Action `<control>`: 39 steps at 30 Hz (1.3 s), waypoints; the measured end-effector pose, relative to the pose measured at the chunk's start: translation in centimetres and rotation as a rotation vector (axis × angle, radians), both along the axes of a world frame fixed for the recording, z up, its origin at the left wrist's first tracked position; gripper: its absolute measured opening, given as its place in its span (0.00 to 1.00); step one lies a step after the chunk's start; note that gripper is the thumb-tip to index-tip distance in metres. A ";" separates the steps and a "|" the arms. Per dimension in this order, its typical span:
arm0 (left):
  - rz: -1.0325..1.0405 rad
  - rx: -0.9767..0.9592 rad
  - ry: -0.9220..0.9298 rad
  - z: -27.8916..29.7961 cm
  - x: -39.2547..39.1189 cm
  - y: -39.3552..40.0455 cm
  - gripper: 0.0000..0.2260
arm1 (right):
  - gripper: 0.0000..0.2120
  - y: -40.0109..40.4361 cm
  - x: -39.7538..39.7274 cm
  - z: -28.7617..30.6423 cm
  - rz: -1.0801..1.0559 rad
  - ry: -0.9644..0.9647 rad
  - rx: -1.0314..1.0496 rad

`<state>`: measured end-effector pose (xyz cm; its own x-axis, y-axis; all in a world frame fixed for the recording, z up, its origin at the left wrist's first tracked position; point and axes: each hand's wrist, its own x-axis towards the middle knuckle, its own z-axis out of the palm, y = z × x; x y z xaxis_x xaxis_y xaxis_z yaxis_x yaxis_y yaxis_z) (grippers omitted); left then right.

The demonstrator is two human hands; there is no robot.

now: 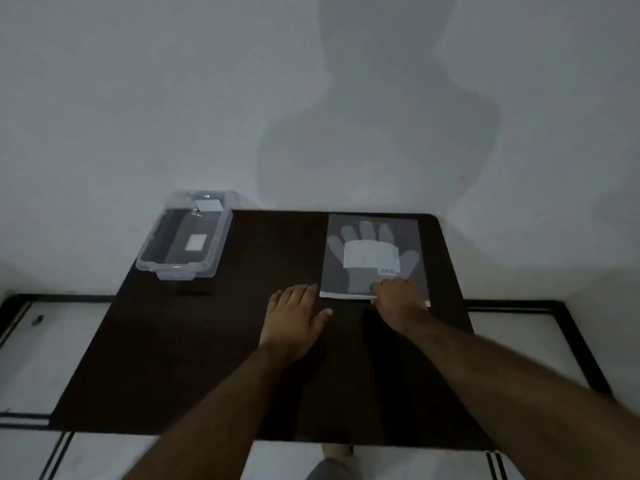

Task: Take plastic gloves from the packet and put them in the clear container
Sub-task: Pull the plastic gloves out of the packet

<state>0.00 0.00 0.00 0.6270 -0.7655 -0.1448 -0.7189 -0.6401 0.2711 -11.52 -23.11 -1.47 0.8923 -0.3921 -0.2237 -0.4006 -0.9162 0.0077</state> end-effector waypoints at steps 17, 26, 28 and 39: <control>-0.162 0.039 0.138 -6.7 -0.3 -7.3 0.31 | 0.10 -7.3 4.6 -3.6 0.086 0.162 0.460; -0.223 0.070 0.091 -8.1 -1.7 -9.3 0.33 | 0.12 -10.1 4.6 -4.8 -0.086 0.156 0.805; -0.213 0.091 0.096 -8.3 -1.8 -9.4 0.34 | 0.11 -10.5 5.0 -4.8 -0.119 0.157 0.856; -0.259 0.252 0.097 -8.9 -2.6 -9.4 0.36 | 0.02 -10.4 5.6 -5.0 -0.200 0.077 0.807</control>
